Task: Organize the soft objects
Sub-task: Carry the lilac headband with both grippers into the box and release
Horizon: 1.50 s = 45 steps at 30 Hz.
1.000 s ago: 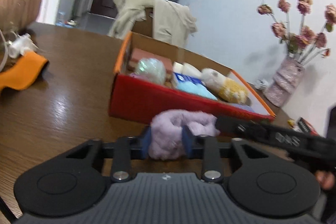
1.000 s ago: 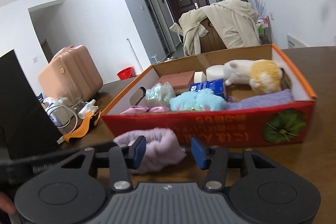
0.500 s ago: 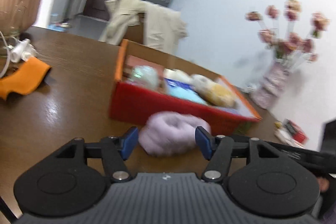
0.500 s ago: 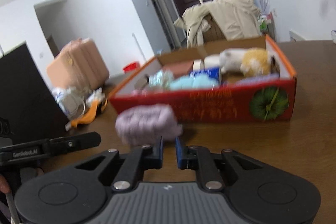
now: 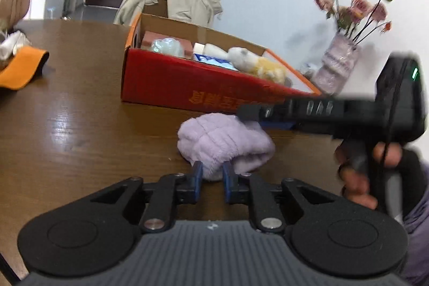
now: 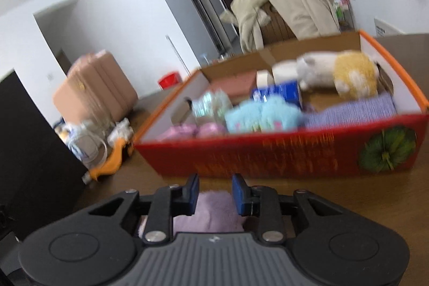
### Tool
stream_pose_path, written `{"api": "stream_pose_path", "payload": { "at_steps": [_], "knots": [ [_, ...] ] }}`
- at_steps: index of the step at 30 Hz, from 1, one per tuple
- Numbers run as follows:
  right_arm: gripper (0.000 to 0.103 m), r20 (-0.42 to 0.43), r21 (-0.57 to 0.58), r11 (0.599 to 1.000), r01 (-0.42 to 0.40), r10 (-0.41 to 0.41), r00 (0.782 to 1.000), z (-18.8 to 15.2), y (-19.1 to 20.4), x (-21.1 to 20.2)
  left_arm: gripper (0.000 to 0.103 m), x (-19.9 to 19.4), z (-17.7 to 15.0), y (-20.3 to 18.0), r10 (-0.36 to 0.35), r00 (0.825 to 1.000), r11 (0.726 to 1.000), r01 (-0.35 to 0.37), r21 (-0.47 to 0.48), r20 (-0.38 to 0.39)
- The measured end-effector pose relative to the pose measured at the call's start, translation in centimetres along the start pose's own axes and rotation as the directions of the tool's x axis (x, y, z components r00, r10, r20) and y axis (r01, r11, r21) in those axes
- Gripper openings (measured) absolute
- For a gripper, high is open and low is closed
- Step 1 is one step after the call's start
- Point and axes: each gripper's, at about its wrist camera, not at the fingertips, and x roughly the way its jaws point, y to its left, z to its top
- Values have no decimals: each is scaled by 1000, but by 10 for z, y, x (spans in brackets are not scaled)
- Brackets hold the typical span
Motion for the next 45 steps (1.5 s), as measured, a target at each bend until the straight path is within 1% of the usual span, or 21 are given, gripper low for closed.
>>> {"api": "stream_pose_path", "payload": {
  "at_steps": [1, 2, 3, 5, 6, 7, 8, 9, 10, 13, 15, 18, 21, 25, 28, 33, 35, 37, 39, 42, 45],
  "knots": [
    [29, -10, -7, 1000, 6, -6, 1000, -6, 0, -2, 54, -5, 2, 3, -22, 999, 999, 23, -27, 24],
    [31, -17, -11, 1000, 11, -11, 1000, -13, 0, -3, 65, -9, 5, 7, -36, 998, 997, 40, -64, 49],
    [34, -21, -9, 1000, 12, -13, 1000, -19, 0, -5, 76, -10, 10, 12, -35, 997, 994, 42, -106, 68],
    [35, -22, -7, 1000, 12, -13, 1000, -28, -1, -7, 74, 0, 21, 16, -20, 997, 987, 31, -156, 71],
    [38, -19, -2, 1000, 20, -20, 1000, -30, -2, -7, 67, 8, 25, 17, -4, 998, 986, 14, -165, 60],
    [38, -18, 2, 1000, 21, -21, 1000, -30, -2, -7, 54, 17, 28, 16, 16, 999, 985, -9, -173, 39],
    [38, -17, 7, 1000, 18, -18, 1000, -30, -3, -7, 47, 24, 29, 16, 13, 1000, 985, -10, -173, 19],
    [38, -14, 13, 1000, 17, -17, 1000, -30, -3, -8, 35, 31, 28, 17, 5, 1000, 984, -8, -176, -15],
    [38, -13, 18, 1000, 15, -15, 1000, -30, -4, -8, 35, 36, 25, 18, 14, 999, 982, -21, -188, -37],
    [30, -19, 65, 998, -18, 19, 1000, -33, -11, -4, 29, 29, 19, 20, 14, 1000, 980, -18, -200, -22],
    [22, -18, 104, 993, -51, 53, 998, -35, -15, -5, 27, 20, 16, 14, 12, 1000, 981, -14, -193, -11],
    [18, -13, 102, 993, -50, 52, 999, -39, -8, -17, 26, -5, 8, -4, -16, 1000, 987, 20, -160, 25],
    [17, 35, 53, 997, -48, 46, 998, -47, 7, -48, 26, -27, 3, -22, -33, 998, 991, 39, -125, 54],
    [17, 81, 60, 996, -65, 60, 995, -55, 11, -82, 26, -42, 4, -45, -53, 995, 995, 60, -78, 89],
    [17, 95, 53, 997, -58, 53, 994, -55, 14, -94, 26, -45, 6, -52, -44, 995, 996, 51, -72, 90],
    [17, 125, 33, 998, -51, 47, 991, -48, 17, -108, 26, -46, 22, -55, -63, 992, 995, 70, -64, 112],
    [17, 142, 25, 998, -50, 46, 989, -40, 17, -112, 26, -41, 38, -59, -76, 990, 996, 82, -45, 122],
    [17, 165, 6, 999, -36, 34, 986, -29, 18, -114, 26, -33, 61, -63, -96, 986, 995, 99, -13, 138],
    [17, 191, -13, 1000, -17, 19, 981, -11, 18, -113, 26, -21, 92, -62, -105, 983, 994, 107, -6, 151],
    [17, 224, -53, 999, 10, 2, 974, 30, 18, -104, 26, 6, 138, -53, -109, 982, 993, 113, -20, 156],
    [17, 216, -82, 996, 36, -18, 976, 75, 15, -76, 26, 47, 174, -33, -86, 989, 993, 95, -71, 120]
  ]
}}
